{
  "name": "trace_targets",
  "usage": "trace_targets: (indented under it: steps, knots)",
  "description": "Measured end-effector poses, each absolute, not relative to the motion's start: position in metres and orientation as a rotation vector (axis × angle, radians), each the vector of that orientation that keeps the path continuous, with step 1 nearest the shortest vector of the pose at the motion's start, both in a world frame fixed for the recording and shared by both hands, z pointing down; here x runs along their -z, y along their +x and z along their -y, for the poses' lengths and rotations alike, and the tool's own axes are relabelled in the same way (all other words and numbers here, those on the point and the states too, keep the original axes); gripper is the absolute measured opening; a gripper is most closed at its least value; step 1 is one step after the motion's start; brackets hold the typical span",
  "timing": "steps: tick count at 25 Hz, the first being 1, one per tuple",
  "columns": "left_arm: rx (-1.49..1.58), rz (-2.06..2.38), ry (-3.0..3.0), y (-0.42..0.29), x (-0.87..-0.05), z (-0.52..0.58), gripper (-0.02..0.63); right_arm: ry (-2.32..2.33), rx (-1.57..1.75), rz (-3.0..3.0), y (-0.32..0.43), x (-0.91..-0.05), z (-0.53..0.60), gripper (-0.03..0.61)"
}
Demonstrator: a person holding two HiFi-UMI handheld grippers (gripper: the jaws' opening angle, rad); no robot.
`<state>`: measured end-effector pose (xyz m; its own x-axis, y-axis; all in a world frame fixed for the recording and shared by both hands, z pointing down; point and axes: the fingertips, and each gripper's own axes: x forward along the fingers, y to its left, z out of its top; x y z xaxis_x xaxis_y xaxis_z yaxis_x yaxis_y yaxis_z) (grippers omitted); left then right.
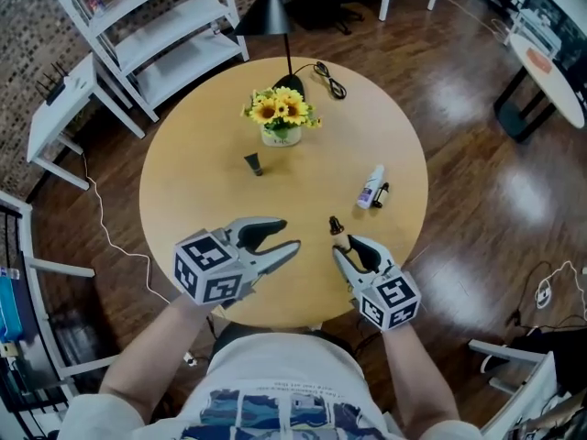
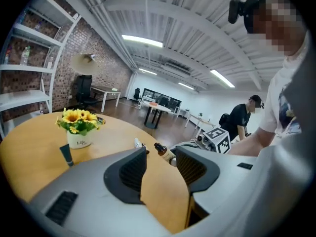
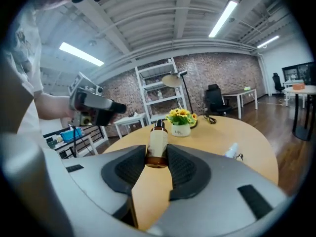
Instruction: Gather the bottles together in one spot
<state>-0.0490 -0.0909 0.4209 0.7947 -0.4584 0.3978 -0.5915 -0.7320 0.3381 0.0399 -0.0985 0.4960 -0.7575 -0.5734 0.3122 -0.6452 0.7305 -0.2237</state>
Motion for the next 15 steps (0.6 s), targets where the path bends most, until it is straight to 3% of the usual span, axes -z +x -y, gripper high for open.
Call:
trace_targets:
  steps: [15]
  knots:
    - [-0.323, 0.446, 2.522, 0.027, -0.396, 0.065, 0.185, 0.674, -0.36, 2.994, 0.034, -0.421, 0.034, 0.146]
